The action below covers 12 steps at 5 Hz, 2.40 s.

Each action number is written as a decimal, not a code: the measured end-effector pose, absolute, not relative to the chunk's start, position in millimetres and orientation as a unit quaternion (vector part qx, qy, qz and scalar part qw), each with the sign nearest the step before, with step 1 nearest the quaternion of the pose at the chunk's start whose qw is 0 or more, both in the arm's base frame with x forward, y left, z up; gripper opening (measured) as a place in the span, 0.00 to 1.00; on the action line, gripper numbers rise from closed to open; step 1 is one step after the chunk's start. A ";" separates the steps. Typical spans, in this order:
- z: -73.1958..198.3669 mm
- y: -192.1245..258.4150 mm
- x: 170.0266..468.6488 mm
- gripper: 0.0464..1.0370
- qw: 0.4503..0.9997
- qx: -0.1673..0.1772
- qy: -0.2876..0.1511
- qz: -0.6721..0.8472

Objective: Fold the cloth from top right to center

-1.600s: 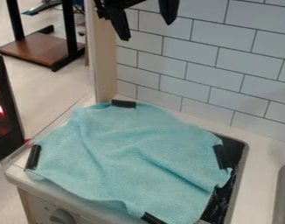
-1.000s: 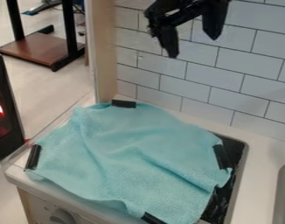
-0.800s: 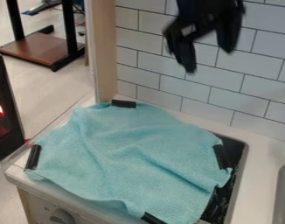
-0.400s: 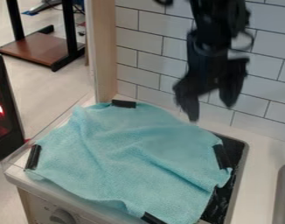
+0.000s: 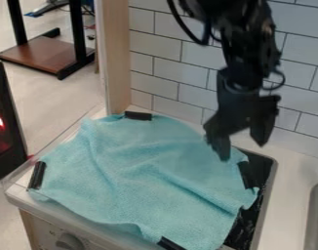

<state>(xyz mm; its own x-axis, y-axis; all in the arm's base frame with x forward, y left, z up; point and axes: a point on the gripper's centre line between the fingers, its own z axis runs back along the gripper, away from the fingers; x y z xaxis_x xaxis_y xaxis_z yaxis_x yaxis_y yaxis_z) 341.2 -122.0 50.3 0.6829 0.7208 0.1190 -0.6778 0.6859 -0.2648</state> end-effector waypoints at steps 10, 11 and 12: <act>6.5 -175.1 378.6 0.01 0.933 -0.068 -0.072 0.345; 16.0 -177.1 377.8 0.01 0.936 -0.077 -0.070 0.336; 58.4 -171.8 378.7 0.01 0.932 -0.103 -0.094 0.336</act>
<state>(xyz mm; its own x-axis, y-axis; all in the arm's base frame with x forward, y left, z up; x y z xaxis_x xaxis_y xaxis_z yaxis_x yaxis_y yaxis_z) 378.7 -171.8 58.4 0.7569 0.6449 0.1060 -0.6061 0.7534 -0.2551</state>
